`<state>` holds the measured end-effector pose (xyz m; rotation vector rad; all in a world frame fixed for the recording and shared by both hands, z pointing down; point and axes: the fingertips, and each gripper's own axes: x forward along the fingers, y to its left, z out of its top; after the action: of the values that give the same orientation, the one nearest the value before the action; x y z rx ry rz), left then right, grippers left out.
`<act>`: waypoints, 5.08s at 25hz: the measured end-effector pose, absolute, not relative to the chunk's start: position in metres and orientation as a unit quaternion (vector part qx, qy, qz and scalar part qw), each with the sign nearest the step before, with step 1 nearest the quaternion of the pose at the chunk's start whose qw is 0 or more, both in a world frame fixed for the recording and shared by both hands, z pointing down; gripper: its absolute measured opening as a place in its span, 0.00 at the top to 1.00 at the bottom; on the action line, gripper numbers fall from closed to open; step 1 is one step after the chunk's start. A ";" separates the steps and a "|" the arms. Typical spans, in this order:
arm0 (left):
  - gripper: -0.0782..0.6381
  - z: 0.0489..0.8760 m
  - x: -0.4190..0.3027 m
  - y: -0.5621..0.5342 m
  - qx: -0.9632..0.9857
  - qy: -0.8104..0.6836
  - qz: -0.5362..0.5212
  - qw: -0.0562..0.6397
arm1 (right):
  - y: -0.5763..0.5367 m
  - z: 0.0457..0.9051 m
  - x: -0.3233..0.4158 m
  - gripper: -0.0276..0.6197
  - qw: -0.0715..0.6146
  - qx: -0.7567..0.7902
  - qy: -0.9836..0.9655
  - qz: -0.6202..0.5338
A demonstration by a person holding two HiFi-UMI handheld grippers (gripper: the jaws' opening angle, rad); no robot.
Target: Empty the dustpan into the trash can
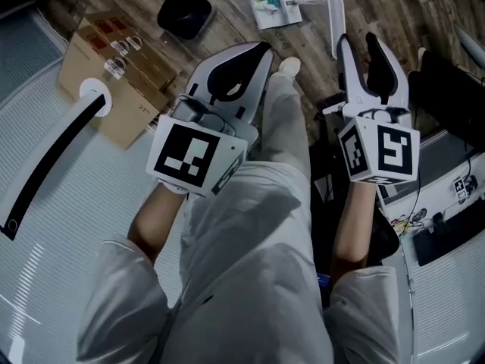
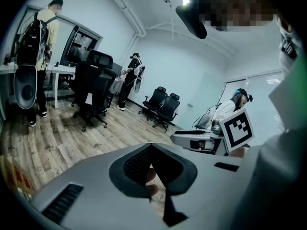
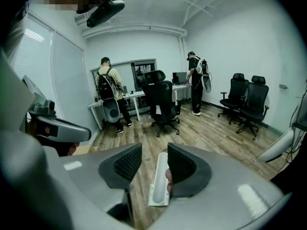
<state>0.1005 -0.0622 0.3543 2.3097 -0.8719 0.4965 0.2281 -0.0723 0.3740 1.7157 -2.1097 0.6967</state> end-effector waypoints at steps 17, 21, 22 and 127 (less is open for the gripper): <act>0.88 0.421 0.102 -0.082 0.852 -0.337 0.202 0.345 | -0.104 0.472 0.235 0.65 0.236 0.587 -0.711 0.306; 0.88 0.428 0.099 -0.088 0.843 -0.342 0.203 0.362 | -0.113 0.491 0.232 0.64 0.254 0.577 -0.704 0.328; 0.88 0.430 0.098 -0.089 0.841 -0.343 0.203 0.366 | -0.116 0.494 0.231 0.64 0.257 0.575 -0.703 0.329; 0.60 0.286 0.134 -0.025 0.979 -0.088 0.177 0.054 | -0.023 0.216 0.146 0.77 0.184 0.665 -0.672 0.269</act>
<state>0.1337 -0.0252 0.2863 2.9745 -0.2683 0.5369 0.1457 -0.0227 0.2158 1.8749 -1.8936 0.7591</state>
